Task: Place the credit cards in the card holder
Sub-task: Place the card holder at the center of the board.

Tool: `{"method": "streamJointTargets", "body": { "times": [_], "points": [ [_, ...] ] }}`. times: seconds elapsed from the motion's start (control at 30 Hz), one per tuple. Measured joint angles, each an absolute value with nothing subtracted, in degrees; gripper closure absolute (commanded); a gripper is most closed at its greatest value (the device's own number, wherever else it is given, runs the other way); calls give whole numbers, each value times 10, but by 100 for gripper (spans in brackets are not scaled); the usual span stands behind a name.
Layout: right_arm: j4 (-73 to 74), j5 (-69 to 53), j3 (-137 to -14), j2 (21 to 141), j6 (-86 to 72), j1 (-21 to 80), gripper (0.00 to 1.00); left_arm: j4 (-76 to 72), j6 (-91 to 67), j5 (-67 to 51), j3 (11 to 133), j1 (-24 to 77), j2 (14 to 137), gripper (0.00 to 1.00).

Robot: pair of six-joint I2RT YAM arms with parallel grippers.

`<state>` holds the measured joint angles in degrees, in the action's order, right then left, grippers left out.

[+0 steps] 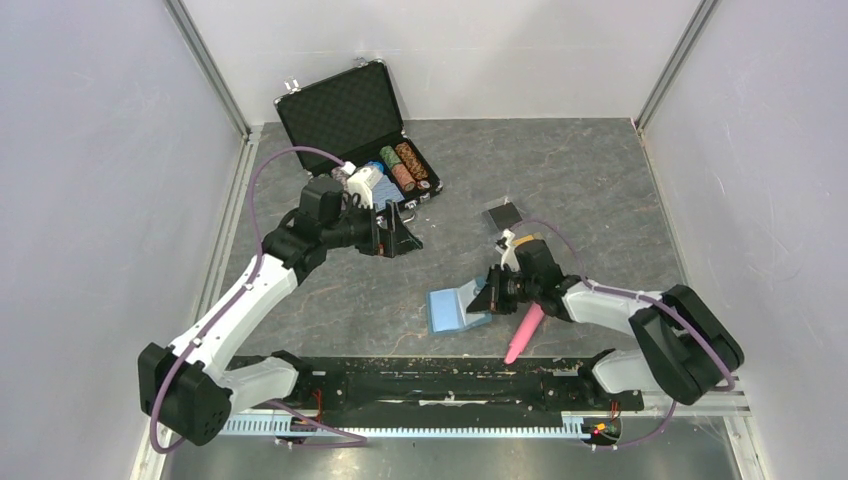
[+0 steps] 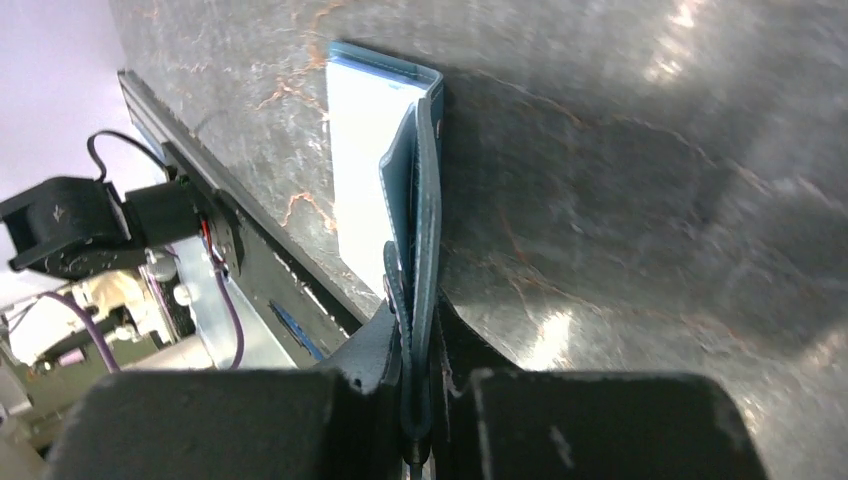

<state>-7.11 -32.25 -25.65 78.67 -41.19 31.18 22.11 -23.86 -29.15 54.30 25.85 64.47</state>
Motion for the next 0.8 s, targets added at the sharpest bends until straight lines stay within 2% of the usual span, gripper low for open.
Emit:
{"method": "streamJointTargets", "body": {
  "times": [0.07, 0.1, 0.13, 0.2, 0.27, 0.33, 0.57, 0.8],
  "points": [
    [-86, -305, -231, 769, -438, 312, 99, 221, -240, -291, 543, 258, 649, 0],
    [-92, -293, -219, 759, -451, 313, 95, 221, -243, -291, 543, 258, 652, 0],
    [-96, -283, -211, 750, -462, 313, 86, 221, -247, -291, 543, 258, 655, 0],
    [-96, -267, -204, 740, -479, 313, 81, 221, -259, -291, 545, 258, 663, 0],
    [-94, -250, -203, 733, -495, 313, 69, 221, -262, -291, 547, 258, 667, 0],
    [-94, -235, -199, 722, -510, 313, 61, 215, -265, -291, 548, 258, 668, 0],
    [-76, -192, -181, 677, -536, 313, 41, 188, -272, -271, 548, 258, 668, 0],
    [9, -142, -205, 619, -541, 314, 26, 188, -292, -296, 550, 259, 693, 0]
  ]
}}
